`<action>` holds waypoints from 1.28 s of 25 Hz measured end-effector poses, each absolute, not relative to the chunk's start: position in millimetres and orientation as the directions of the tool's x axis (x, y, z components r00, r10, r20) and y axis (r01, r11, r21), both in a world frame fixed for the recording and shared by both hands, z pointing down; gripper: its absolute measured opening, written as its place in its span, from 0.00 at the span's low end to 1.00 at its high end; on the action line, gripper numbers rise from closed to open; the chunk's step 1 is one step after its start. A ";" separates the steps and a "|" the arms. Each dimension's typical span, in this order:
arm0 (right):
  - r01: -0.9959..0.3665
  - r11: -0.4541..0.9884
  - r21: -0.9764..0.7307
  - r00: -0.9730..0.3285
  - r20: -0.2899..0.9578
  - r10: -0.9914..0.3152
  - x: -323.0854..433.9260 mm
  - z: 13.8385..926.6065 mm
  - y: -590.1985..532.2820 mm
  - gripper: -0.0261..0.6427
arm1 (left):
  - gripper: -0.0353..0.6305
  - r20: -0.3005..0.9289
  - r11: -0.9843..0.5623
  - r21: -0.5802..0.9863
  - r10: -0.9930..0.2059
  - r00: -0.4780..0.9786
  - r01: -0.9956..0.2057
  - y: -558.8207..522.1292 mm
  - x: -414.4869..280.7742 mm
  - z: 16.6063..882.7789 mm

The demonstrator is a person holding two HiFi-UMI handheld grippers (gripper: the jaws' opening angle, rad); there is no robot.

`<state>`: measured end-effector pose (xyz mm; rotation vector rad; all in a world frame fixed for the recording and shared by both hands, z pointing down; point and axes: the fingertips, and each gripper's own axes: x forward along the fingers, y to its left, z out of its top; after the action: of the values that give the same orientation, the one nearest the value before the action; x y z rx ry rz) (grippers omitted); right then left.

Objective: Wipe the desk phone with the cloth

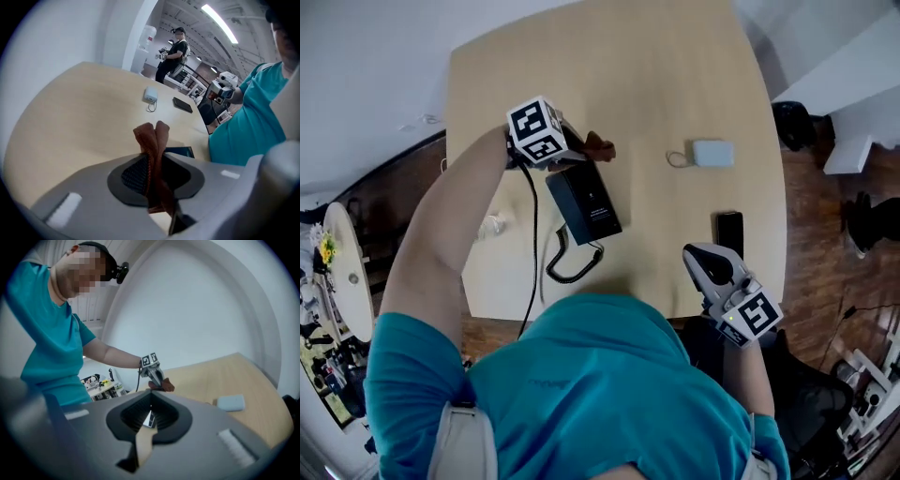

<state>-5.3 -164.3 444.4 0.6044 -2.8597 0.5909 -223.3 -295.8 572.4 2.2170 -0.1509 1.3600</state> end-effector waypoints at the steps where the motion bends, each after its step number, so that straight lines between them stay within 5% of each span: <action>1: -0.413 0.847 -0.335 -0.906 0.243 -0.345 -6.2 442.8 -166.8 0.04 | 0.19 0.848 -0.846 0.381 0.159 0.506 -0.372 -296.8 -221.6 579.6; 12: -0.425 0.850 -0.311 -0.891 0.310 -0.331 -23.0 442.9 -170.1 0.04 | 0.18 0.894 -0.840 0.260 0.023 0.448 -0.476 -317.8 -243.8 643.7; 20: -0.391 0.864 -0.316 -0.907 0.289 -0.305 -39.0 444.7 -179.5 0.04 | 0.19 0.781 -0.822 0.476 0.230 0.580 -0.314 -269.6 -278.6 574.3; 32: -0.374 0.876 -0.305 -0.912 0.292 -0.288 -48.0 438.7 -177.2 0.04 | 0.18 0.864 -0.723 0.388 0.070 0.498 -0.571 -272.8 -313.1 639.0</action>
<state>-48.0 -177.2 438.7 0.5033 -2.8087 0.5268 -313.1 -272.8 639.0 2.0782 -0.4102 1.2396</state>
